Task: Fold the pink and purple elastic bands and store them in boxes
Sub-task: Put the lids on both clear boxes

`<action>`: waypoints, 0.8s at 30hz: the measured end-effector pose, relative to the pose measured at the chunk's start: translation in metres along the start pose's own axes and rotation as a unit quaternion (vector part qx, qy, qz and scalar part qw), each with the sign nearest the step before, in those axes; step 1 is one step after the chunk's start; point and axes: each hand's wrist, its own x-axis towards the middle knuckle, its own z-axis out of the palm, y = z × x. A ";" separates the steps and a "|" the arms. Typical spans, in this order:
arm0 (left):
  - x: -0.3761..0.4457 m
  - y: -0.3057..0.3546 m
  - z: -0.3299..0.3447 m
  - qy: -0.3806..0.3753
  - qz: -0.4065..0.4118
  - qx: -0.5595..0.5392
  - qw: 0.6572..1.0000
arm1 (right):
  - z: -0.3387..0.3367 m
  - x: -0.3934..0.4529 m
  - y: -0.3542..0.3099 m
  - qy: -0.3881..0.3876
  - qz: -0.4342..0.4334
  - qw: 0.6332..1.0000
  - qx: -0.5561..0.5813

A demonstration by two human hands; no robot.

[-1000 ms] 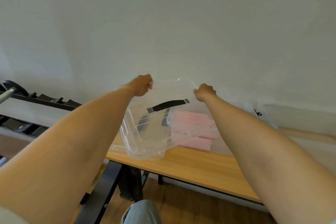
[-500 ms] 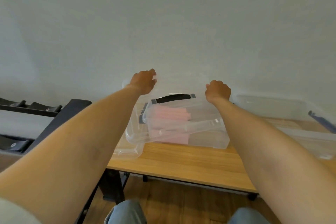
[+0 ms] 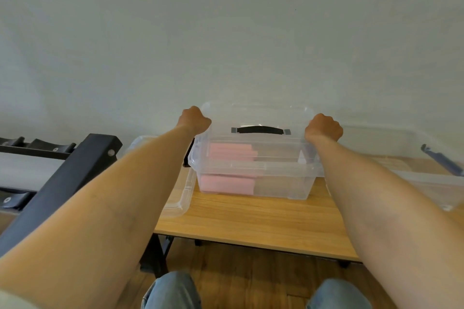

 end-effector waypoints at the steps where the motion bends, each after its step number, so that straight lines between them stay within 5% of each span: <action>1: 0.001 0.000 0.003 -0.007 0.003 0.004 1.000 | 0.001 0.000 0.001 0.001 0.001 1.000 0.000; 24: 0.014 -0.020 0.052 -0.010 -0.024 0.055 0.998 | 0.037 0.010 0.005 -0.013 -0.060 0.998 -0.012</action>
